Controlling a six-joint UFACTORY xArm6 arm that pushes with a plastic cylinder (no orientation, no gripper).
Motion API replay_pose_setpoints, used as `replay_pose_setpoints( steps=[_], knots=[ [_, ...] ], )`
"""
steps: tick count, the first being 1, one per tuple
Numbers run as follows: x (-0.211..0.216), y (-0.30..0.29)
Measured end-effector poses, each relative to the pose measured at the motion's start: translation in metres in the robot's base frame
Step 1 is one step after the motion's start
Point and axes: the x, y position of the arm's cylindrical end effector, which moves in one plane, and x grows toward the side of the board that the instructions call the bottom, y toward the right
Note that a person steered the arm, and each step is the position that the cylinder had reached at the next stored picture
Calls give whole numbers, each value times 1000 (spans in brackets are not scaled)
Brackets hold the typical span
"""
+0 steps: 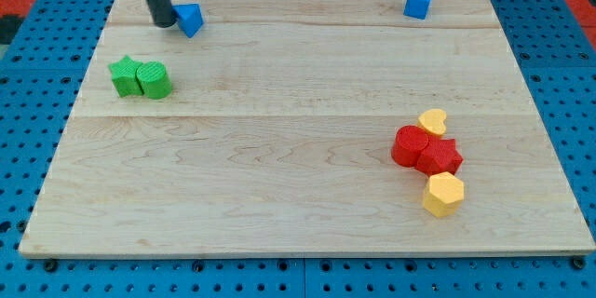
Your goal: Slide the blue triangle close to the blue cube
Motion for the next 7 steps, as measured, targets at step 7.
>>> replay_pose_setpoints(
  steps=[7],
  knots=[
    [-16, 255]
  ],
)
